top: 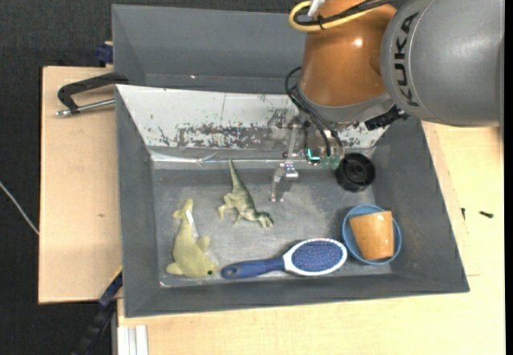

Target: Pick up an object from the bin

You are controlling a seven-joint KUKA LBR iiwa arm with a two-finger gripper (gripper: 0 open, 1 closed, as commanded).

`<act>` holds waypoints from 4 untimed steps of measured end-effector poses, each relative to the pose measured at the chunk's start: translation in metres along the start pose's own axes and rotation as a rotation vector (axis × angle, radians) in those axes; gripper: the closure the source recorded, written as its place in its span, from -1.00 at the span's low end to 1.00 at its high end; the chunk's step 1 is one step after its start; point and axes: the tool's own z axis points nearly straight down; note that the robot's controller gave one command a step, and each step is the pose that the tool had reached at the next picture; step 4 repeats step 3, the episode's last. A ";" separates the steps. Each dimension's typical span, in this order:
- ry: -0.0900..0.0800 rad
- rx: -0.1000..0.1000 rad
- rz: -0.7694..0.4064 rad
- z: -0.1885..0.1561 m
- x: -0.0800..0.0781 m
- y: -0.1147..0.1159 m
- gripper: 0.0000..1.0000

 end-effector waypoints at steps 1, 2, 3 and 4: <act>-0.027 0.005 -0.407 0.111 -0.001 0.028 -1.00; -0.028 0.007 -0.403 0.108 -0.002 0.026 1.00; -0.022 0.002 -0.434 -0.100 -0.006 0.028 1.00; -0.022 0.002 -0.434 -0.100 -0.006 0.028 1.00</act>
Offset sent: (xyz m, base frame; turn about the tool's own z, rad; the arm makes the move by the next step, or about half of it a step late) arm -0.0065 0.0295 -0.1169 -0.4114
